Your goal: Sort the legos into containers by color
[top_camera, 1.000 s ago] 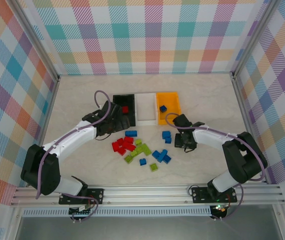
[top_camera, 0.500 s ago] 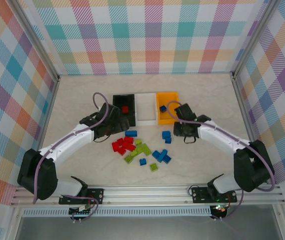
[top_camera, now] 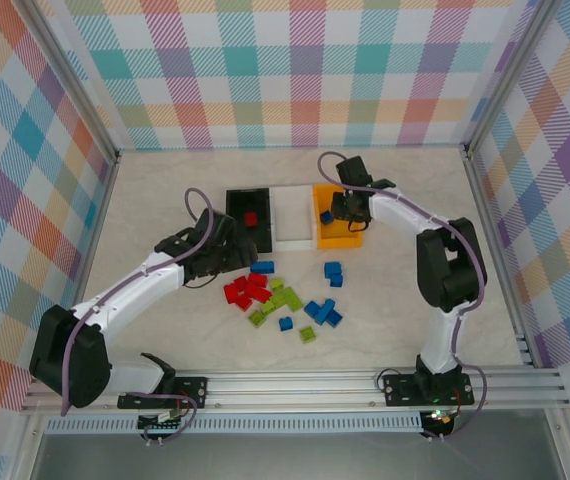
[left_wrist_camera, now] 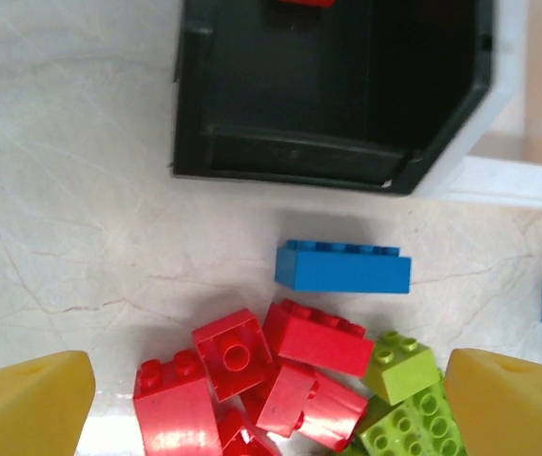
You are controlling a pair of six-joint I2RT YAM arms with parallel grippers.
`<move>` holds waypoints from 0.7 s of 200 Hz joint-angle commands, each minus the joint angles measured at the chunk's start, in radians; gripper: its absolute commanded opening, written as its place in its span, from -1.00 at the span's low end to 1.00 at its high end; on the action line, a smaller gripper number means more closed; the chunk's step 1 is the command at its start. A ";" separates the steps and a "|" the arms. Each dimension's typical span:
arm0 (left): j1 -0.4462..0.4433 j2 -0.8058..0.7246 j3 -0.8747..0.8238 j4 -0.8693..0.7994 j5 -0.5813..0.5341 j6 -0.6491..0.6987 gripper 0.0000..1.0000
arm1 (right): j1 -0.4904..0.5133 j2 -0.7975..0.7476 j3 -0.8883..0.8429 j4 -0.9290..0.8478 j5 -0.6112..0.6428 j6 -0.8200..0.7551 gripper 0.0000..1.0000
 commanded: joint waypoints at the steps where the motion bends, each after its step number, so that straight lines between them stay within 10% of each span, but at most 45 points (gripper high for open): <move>1: -0.001 -0.025 -0.023 -0.045 0.031 0.024 0.85 | -0.010 0.033 0.040 -0.038 -0.028 0.004 0.04; 140: -0.017 0.090 -0.155 0.040 0.036 -0.031 0.33 | 0.026 -0.295 -0.269 0.065 -0.103 0.028 0.18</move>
